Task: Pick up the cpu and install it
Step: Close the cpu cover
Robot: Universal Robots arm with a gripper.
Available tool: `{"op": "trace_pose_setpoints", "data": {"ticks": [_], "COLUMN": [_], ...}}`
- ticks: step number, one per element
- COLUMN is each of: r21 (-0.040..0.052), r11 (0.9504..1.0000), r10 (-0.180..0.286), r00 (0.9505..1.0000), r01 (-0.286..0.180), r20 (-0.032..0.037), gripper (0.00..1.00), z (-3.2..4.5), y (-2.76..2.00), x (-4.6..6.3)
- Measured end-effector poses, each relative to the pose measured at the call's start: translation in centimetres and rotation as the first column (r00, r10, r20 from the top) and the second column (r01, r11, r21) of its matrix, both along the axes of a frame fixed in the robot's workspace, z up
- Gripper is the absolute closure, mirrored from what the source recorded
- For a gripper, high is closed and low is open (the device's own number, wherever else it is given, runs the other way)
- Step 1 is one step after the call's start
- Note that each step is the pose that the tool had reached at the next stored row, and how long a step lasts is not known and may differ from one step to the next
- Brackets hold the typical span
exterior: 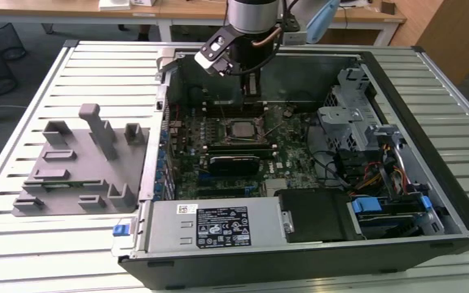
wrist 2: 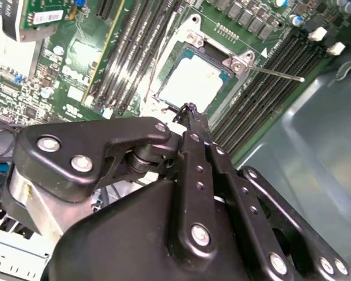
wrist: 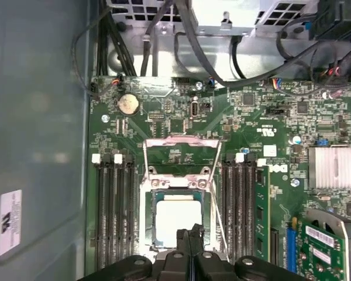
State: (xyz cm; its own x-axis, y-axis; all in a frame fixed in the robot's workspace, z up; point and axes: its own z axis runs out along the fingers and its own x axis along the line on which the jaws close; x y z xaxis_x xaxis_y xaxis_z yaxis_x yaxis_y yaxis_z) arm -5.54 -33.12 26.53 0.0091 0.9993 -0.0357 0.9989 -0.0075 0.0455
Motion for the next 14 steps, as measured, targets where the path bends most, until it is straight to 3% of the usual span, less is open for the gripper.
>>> {"op": "trace_pose_setpoints", "data": {"ticks": [6,14], "r21": [-0.0005,-0.0005], "r11": [1.0,1.0], "r10": [0.0,0.002], "r00": [1.0,1.0], "r01": [0.0,-0.002], "r20": [0.0,0.0], "gripper": [0.89,0.89], "z": [0.0,-0.03], "y": [-0.18,-0.16], "x": [0.1,1.9]}}
